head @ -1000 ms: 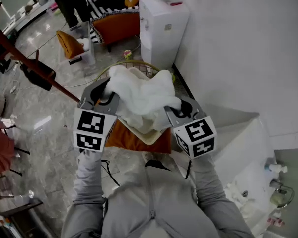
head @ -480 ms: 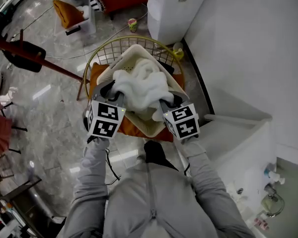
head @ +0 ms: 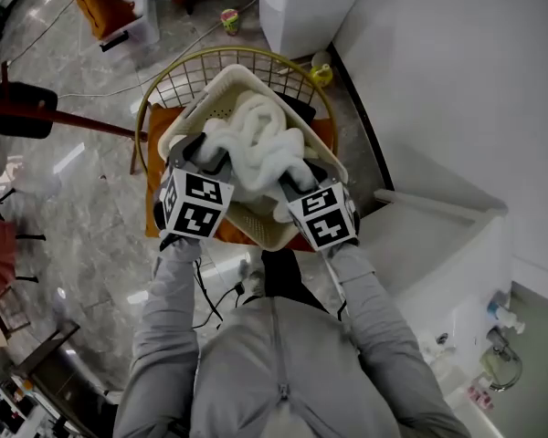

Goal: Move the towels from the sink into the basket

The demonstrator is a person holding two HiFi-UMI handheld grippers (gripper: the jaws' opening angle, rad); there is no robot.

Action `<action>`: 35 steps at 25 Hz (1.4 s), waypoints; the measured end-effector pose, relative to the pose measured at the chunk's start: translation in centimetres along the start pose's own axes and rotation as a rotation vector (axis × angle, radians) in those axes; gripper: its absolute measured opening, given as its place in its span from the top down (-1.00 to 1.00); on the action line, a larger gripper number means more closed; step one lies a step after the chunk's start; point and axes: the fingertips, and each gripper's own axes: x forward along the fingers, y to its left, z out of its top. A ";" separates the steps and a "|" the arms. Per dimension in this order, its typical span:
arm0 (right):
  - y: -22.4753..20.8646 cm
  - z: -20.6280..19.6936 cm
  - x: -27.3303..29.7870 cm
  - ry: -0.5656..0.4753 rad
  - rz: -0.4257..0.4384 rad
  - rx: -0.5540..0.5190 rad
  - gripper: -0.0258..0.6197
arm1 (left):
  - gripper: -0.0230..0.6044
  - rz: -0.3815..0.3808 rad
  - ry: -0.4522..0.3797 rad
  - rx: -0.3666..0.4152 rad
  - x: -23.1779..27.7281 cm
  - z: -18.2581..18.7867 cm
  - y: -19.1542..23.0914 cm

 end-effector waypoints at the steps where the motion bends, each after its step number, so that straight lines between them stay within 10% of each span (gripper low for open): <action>1: -0.1 -0.2 0.0 -0.001 -0.004 0.006 0.31 | 0.02 0.000 0.004 0.004 0.2 0.0 0.1; 35: 6.8 3.5 -14.4 -0.332 -0.188 -0.032 0.18 | -0.05 0.173 -0.252 -0.027 -18.6 -0.7 0.2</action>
